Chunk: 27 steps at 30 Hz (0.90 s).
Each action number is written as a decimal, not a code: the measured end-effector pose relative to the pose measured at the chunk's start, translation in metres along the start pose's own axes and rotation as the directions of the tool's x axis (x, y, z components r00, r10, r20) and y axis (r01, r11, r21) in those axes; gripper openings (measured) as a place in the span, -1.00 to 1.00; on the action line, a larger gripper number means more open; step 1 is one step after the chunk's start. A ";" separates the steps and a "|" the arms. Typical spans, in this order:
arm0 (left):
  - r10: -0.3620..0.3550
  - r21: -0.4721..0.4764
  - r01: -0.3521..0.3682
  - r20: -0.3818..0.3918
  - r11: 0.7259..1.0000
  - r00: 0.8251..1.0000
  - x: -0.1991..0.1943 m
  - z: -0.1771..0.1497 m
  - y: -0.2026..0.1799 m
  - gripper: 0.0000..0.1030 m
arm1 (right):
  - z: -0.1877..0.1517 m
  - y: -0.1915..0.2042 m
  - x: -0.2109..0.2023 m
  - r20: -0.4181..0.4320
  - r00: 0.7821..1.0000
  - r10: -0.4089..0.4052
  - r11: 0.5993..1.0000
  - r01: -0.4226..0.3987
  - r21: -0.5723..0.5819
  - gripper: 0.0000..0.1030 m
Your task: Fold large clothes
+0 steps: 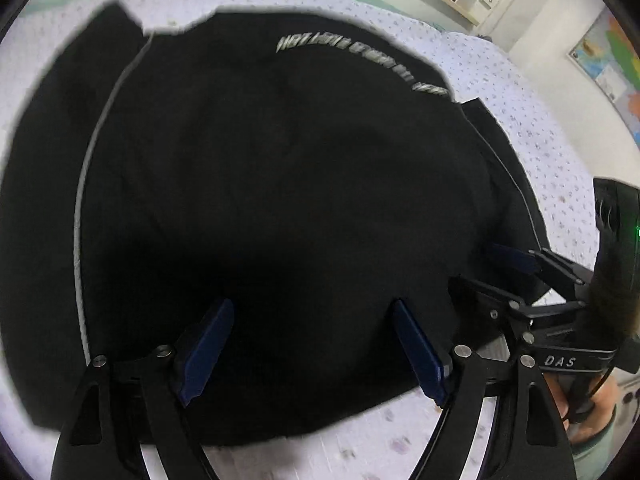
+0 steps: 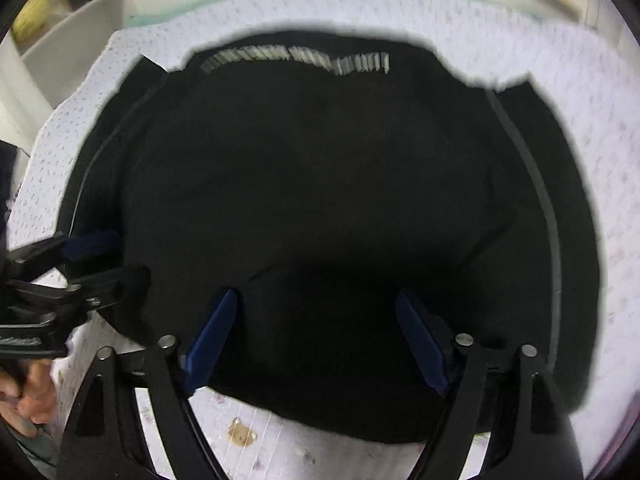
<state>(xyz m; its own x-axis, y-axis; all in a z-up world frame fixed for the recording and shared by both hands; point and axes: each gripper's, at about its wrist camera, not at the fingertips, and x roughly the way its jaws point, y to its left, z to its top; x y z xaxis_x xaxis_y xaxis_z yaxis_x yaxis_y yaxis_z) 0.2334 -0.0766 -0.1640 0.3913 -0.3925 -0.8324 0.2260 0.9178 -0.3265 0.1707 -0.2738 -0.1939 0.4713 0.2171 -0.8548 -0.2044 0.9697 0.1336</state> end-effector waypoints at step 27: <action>0.069 -0.086 -0.044 0.311 0.995 0.948 -0.190 -0.036 0.092 0.62 | -0.035 -0.142 -0.161 0.231 0.972 0.040 0.951 -0.109 0.291 0.83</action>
<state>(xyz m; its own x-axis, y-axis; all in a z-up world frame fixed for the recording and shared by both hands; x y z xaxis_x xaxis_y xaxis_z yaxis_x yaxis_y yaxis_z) 0.1473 0.0846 -0.0517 0.6639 -0.3272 -0.6724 0.1305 0.9361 -0.3266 0.0941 -0.4503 -0.0924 0.6482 0.2759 -0.7097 0.0042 0.9307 0.3657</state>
